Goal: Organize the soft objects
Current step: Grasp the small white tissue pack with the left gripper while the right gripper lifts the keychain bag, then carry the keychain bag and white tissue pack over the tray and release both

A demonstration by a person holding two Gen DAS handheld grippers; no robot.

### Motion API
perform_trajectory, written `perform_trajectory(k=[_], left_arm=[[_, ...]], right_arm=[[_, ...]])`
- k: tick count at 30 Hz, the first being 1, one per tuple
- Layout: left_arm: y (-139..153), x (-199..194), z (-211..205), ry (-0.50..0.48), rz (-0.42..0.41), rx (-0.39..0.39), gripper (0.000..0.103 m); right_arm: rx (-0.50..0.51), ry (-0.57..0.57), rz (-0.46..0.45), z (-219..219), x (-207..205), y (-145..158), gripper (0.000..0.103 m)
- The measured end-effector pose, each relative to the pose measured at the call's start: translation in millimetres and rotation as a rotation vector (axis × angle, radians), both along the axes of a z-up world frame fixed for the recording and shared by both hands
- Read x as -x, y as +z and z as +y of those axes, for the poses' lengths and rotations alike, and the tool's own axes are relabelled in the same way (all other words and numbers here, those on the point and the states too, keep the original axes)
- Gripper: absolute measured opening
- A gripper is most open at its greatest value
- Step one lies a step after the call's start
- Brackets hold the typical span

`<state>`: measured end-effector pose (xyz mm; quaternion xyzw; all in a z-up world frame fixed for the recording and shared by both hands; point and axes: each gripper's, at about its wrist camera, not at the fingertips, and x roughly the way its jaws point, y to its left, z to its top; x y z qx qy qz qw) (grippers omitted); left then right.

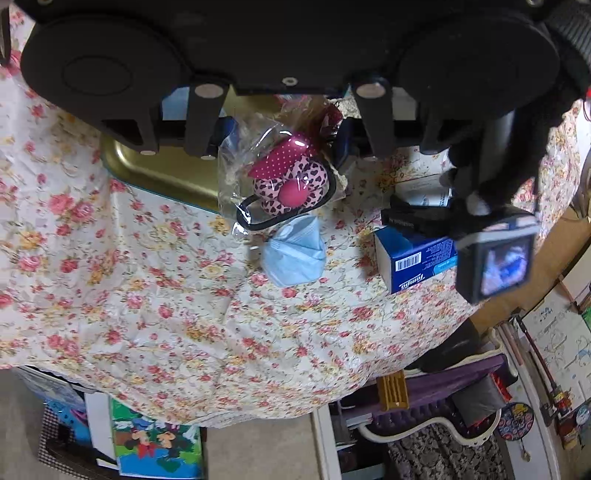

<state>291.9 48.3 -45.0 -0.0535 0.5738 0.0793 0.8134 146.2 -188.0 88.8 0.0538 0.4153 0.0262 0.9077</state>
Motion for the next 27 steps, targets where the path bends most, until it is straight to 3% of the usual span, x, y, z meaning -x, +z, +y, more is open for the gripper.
perform_trajectory(k=[1,2,7,13,16,27], left_arm=[[0.5,0.6,2.2,-0.002,-0.009,0.022,0.085],[3.5,1.4,3.5,-0.012,-0.017,0.044,0.069],[35.0,24.2,-5.5,-0.085,-0.076,0.023,0.068],[78.0,85.2,-20.3,-0.180,-0.133,0.084,0.068],[95.2,118.8,-33.7,-0.239,-0.157,0.078,0.068],[120.4,215.8,-79.1,-0.412,-0.185,0.107,0.068]], right_arm=[[-0.002,-0.006,-0.004,-3.2,5.0,2.7,0.048],[-0.001,-0.013,-0.007,-6.0,9.8,5.2,0.048],[0.029,-0.049,-0.034,-16.8,35.8,15.1,0.048],[0.003,-0.084,-0.045,-26.9,67.0,19.6,0.048],[0.009,-0.092,-0.045,-28.8,86.5,18.8,0.048],[0.019,-0.132,-0.044,-40.2,146.4,14.6,0.048]])
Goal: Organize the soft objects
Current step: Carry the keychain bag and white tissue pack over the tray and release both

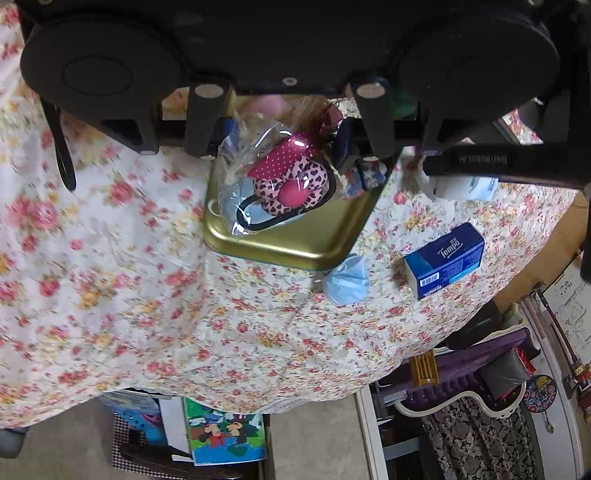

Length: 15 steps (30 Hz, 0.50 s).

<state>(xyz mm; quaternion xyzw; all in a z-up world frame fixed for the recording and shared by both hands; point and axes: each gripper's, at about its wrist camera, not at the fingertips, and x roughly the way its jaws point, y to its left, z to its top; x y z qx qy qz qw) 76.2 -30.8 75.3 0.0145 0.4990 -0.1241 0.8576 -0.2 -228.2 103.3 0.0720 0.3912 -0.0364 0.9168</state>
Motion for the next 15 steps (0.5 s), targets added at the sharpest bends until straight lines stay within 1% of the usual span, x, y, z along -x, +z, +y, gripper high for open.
perform_trajectory(k=[3,8,11,15], left_arm=[[2.3,12.8,-10.1,-0.014,-0.009,-0.002,0.068],[11.9,20.6,-28.2,-0.036,-0.037,-0.011,0.068],[20.8,16.4,-40.2,-0.053,-0.050,-0.005,0.069],[31.2,2.2,-59.9,-0.070,-0.072,-0.027,0.069]], right_arm=[[0.003,-0.008,0.007,-3.6,14.4,-3.0,0.048],[0.005,-0.013,0.042,-6.3,38.3,-13.6,0.048],[0.000,-0.010,0.055,-6.8,47.1,-18.9,0.048],[0.001,0.003,0.067,-4.0,53.6,-24.8,0.048]])
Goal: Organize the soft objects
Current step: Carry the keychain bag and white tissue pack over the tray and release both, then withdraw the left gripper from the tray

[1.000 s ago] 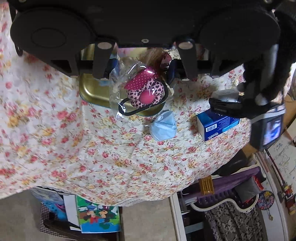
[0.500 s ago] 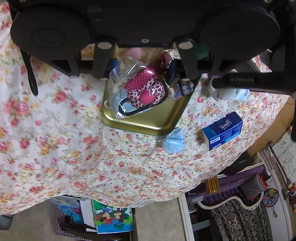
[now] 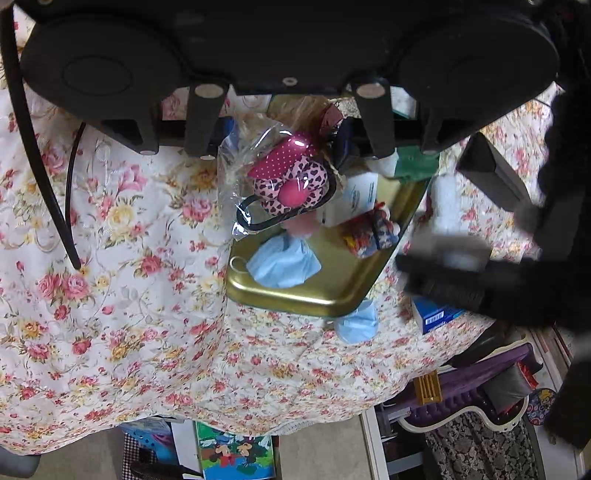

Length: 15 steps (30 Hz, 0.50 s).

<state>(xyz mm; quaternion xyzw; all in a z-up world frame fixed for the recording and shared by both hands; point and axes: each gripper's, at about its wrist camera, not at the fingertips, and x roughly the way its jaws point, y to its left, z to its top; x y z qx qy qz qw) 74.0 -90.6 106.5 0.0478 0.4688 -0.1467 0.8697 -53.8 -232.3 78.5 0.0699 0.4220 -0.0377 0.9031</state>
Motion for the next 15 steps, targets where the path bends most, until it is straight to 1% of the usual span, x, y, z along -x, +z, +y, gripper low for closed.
perform_trajectory(k=[4,9,10,12,15], left_arm=[[4.8,-18.1,-18.2,-0.013,-0.012,-0.018,0.069],[4.4,-40.7,-34.2,-0.025,-0.001,-0.008,0.070],[4.1,-43.7,-36.3,-0.027,-0.003,-0.008,0.070],[3.6,-48.0,-38.8,-0.031,-0.005,-0.004,0.074],[4.2,-49.2,-37.2,-0.031,-0.012,0.009,0.075]], right_arm=[[-0.009,0.007,0.010,0.9,-0.3,-4.5,0.048],[-0.015,0.019,0.018,3.3,-5.2,-5.7,0.048],[-0.017,0.018,0.019,3.4,-6.4,-5.7,0.048],[-0.020,0.018,0.020,3.4,-9.1,-6.4,0.048],[-0.024,0.016,0.022,2.7,-12.0,-7.4,0.048]])
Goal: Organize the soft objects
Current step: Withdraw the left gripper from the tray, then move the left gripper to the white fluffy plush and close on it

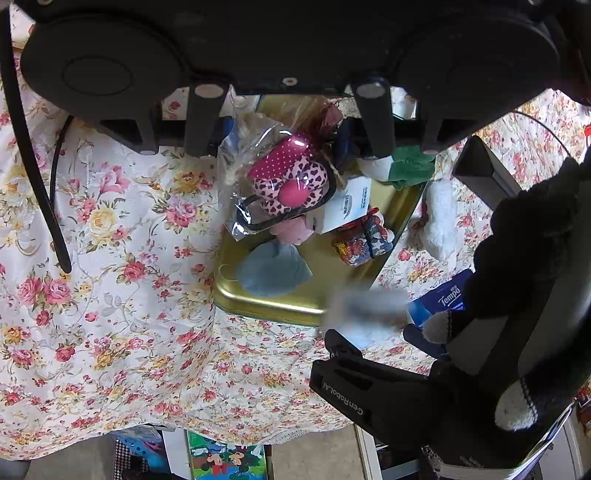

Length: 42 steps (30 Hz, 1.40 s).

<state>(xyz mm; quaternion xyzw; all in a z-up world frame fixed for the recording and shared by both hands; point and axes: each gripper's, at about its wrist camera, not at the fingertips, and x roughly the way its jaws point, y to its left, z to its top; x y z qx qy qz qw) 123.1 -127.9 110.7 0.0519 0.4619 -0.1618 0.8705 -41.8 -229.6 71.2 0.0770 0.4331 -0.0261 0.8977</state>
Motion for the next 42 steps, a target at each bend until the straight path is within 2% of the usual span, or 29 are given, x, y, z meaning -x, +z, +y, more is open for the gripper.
perform_trajectory(k=[5,11,15,18,23,28,33,37,42], left_arm=[[2.9,3.9,9.9,0.011,-0.015,0.002,0.075],[5.2,15.1,41.3,0.050,-0.061,-0.031,0.079],[3.1,19.7,73.7,0.100,-0.080,-0.048,0.080],[-0.7,21.6,98.7,0.150,-0.092,-0.070,0.081],[-13.1,24.3,138.8,0.217,-0.082,-0.081,0.083],[-30.2,27.0,169.6,0.271,-0.044,-0.058,0.083],[-49.5,30.2,174.7,0.262,-0.002,-0.071,0.083],[-59.9,30.2,173.0,0.246,0.028,-0.045,0.083],[-67.0,30.1,166.5,0.234,0.026,-0.052,0.083]], right_arm=[[-0.006,-0.010,0.017,-0.2,-6.4,-4.2,0.048],[-0.002,0.002,0.026,8.0,-14.7,-8.0,0.050],[0.008,0.005,0.025,13.3,-20.5,-9.9,0.065],[0.017,-0.003,0.023,15.7,-23.0,-10.6,0.068],[0.018,-0.009,0.023,15.2,-23.8,-9.5,0.069],[0.022,-0.003,0.029,18.3,-26.4,-9.9,0.069],[0.024,0.001,0.039,22.1,-29.8,-11.5,0.069],[0.030,0.008,0.049,25.9,-33.2,-14.1,0.069],[0.037,0.014,0.058,29.0,-33.9,-15.9,0.069]])
